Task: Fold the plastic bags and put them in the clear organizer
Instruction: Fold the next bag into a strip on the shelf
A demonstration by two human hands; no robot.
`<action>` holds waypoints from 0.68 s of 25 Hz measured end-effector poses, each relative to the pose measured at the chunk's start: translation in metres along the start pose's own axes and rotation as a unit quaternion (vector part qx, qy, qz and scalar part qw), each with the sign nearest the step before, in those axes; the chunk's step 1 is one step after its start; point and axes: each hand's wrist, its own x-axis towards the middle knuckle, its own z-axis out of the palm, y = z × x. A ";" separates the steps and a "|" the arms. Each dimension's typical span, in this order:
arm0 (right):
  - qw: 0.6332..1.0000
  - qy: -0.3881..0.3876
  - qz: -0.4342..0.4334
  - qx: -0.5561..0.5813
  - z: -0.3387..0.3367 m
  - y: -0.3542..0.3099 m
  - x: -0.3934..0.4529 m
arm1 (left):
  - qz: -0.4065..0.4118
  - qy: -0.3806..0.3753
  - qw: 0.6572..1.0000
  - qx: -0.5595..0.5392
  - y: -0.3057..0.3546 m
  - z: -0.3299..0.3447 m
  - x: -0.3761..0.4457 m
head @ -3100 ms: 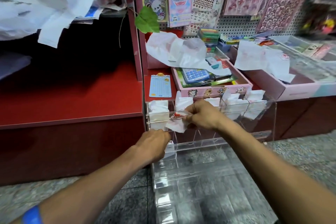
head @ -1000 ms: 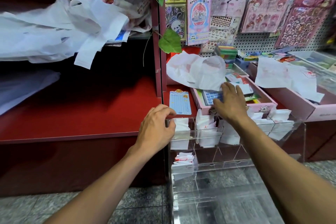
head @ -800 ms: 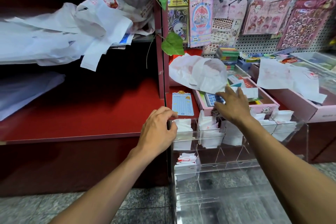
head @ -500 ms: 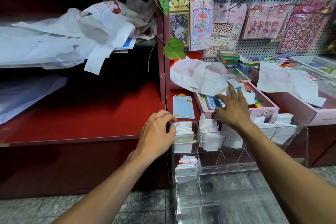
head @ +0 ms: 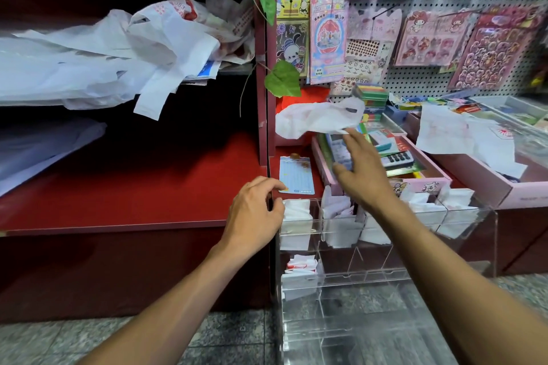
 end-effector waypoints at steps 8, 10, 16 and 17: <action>0.940 -0.144 -0.112 0.287 -0.006 -0.111 -0.019 | -0.254 0.111 0.915 -0.294 0.008 -0.017 0.013; 0.900 -0.191 -0.079 0.382 -0.012 -0.126 -0.024 | -0.247 0.110 0.915 -0.300 0.001 -0.033 0.011; 0.770 -0.289 0.034 0.567 -0.013 -0.137 -0.027 | -0.074 -0.107 0.956 -0.262 -0.027 -0.080 -0.011; 0.751 -0.297 0.046 0.588 -0.012 -0.140 -0.026 | -0.060 -0.120 0.955 -0.265 -0.026 -0.085 -0.015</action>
